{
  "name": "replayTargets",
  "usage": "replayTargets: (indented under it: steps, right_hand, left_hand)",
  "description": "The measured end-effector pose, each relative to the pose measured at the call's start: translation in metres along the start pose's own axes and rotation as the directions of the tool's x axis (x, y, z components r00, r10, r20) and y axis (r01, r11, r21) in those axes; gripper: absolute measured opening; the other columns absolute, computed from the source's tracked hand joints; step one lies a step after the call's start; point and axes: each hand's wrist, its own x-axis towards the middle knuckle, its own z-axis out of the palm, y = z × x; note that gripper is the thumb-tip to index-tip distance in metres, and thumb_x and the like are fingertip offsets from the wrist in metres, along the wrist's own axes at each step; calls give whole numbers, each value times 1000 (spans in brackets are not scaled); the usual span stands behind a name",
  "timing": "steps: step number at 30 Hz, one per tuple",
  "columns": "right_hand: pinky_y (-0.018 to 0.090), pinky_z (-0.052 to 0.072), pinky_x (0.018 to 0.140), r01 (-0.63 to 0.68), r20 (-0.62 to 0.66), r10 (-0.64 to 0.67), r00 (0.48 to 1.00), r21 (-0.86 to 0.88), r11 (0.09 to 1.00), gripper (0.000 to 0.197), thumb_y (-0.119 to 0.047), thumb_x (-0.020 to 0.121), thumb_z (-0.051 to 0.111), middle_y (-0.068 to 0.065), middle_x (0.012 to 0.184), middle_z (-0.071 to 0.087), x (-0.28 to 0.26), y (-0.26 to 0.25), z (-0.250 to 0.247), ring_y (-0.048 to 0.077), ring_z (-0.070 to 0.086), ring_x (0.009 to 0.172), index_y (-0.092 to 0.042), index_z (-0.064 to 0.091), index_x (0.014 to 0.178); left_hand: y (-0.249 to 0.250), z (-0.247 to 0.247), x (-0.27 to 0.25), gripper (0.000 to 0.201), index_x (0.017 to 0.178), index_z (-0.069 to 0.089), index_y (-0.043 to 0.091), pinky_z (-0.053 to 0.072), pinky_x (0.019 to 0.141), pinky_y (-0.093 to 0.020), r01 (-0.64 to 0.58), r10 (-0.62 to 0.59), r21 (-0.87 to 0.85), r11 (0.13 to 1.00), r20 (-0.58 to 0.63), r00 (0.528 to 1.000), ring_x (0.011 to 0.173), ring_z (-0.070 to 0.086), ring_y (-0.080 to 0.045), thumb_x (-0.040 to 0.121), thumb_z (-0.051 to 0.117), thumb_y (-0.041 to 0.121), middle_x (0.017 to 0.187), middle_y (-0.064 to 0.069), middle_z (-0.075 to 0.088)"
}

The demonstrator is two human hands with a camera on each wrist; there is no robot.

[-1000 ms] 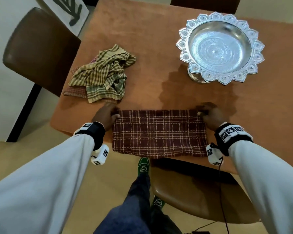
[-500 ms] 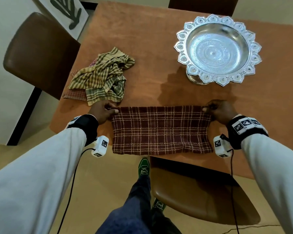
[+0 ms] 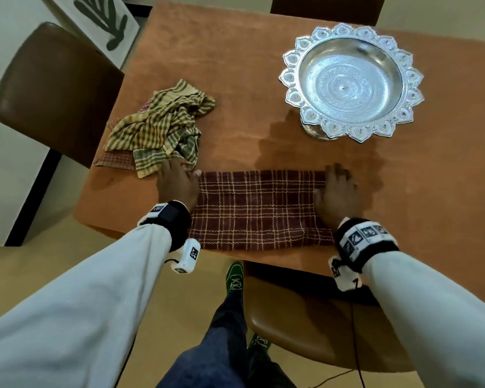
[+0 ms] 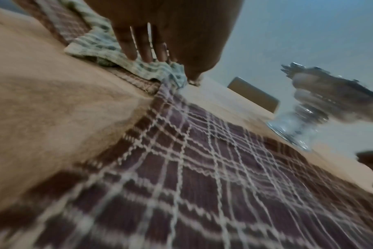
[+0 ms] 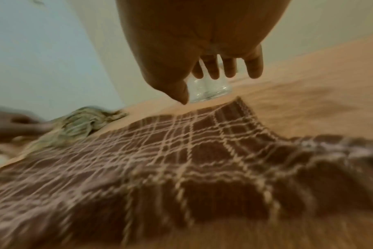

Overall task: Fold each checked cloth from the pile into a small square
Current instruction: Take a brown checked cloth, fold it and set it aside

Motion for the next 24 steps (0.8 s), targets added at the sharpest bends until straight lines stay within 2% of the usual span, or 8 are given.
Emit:
replayTargets:
  steps: [2,4,6,7,14,19,21,24]
  right_hand:
    - [61,19,117,206,206,-208,956,30,978,71,-39,97,49,7,164,8,-27,-21,10,32,6,150,-17,14,154]
    - [60,8,119,382,390,-358,848,16,924,70,-42,100,42,1,165,-8,-44,-38,24,25,-10,151,-22,4,155]
    - [60,1,119,480,469,-413,781,-27,877,70,-44,102,36,1,163,-17,-55,-46,37,22,-19,149,-23,-3,156]
    - [60,-1,119,501,496,-409,766,-62,863,70,-45,102,33,1,162,-21,-57,-45,44,22,-21,149,-24,-6,156]
    - [59,-7,118,466,526,-274,805,-275,841,98,-80,70,-24,1,157,-32,-80,51,46,22,-24,147,-24,-24,149]
    - [53,-21,111,378,579,-114,808,-360,853,127,-86,51,-35,4,158,-25,-99,89,27,21,-21,147,-17,-11,154]
    - [51,-25,110,339,553,-115,825,-323,884,129,-91,52,-28,5,159,-25,-100,71,23,22,-23,147,-14,-13,154]
    - [60,-14,116,392,501,-196,843,-322,862,104,-85,80,8,7,158,-32,-94,25,29,26,-27,146,-16,-22,151]
  left_hand:
    - [18,1,-34,40,120,50,7,35,100,-45,-214,209,49,976,89,974,119,43,-34,94,54,37,126,-15,49]
    - [37,12,-75,58,142,38,11,23,116,-47,-543,484,66,837,375,791,142,24,-33,97,46,46,151,-15,33]
    - [42,31,-111,72,155,11,15,4,122,-47,-755,556,108,647,611,564,151,-3,-28,99,26,56,164,-9,0]
    - [38,40,-120,74,156,1,15,-1,122,-47,-781,531,154,605,652,541,150,-10,-28,98,16,59,163,-7,-10]
    - [-39,39,-132,74,157,7,16,12,120,-51,-682,475,267,681,547,689,152,0,-27,98,17,59,165,-7,-1]
    - [-81,15,-138,82,155,18,10,8,119,-49,-654,410,351,670,559,720,151,8,-29,94,17,64,164,-11,6]
    - [-77,10,-140,86,155,19,8,7,120,-50,-636,381,372,677,562,734,151,8,-32,93,14,67,163,-13,8]
    - [-46,16,-141,86,156,6,8,3,121,-49,-628,420,331,704,519,744,151,-1,-31,93,11,68,163,-15,-1]
